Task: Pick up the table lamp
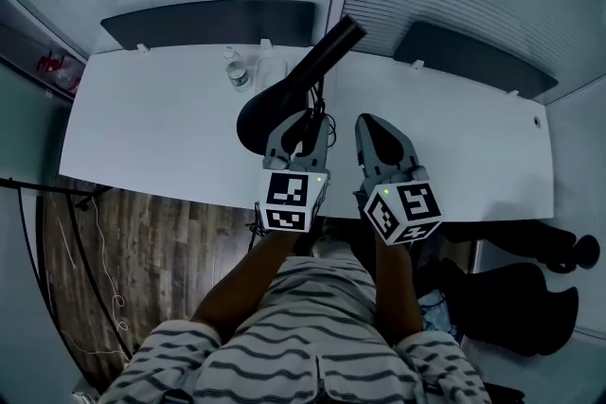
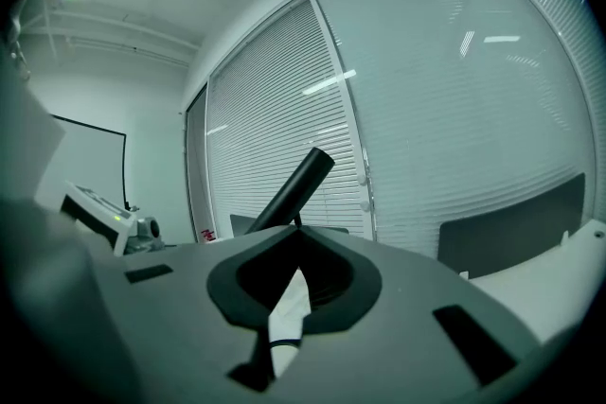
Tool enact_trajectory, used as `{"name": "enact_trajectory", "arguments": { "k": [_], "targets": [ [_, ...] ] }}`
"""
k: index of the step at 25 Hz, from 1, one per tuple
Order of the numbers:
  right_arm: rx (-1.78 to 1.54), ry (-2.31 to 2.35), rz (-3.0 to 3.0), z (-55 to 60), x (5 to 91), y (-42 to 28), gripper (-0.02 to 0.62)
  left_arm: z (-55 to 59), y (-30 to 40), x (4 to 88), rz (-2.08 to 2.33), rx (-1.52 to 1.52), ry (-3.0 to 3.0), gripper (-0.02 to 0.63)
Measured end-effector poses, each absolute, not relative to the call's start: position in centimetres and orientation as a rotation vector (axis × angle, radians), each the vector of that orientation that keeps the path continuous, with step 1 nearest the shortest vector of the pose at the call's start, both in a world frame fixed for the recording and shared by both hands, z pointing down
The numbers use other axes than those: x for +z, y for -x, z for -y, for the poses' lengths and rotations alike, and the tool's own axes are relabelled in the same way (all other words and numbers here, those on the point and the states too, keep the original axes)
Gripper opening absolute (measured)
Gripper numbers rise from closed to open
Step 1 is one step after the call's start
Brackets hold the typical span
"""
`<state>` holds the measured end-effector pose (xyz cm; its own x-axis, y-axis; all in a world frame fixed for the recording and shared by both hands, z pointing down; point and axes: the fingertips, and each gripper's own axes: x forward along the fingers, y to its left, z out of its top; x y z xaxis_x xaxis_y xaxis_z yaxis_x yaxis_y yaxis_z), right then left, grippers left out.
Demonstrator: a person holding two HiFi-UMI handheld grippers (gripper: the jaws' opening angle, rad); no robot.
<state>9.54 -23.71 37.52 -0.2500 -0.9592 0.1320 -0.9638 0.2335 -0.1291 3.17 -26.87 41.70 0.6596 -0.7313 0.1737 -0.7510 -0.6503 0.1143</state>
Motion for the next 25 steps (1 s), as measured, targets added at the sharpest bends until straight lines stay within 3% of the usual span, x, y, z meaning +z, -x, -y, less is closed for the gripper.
{"name": "enact_trajectory", "arguments": {
  "k": [9,14,25],
  "targets": [
    [0.305,-1.849,2.502,25.8,38.0,-13.1,0.011,29.2,-5.6,43.2,1.486,0.195,-2.573,0.099],
    [0.322,-1.813,2.527,26.1,38.5,-14.2,0.011,30.2,-6.6,43.6,1.663,0.189,-2.463,0.164],
    [0.378,-1.731,2.567,26.0,40.2,-15.7,0.011,33.3,-6.8,44.5,1.954,0.131,-2.171,0.136]
  ]
}}
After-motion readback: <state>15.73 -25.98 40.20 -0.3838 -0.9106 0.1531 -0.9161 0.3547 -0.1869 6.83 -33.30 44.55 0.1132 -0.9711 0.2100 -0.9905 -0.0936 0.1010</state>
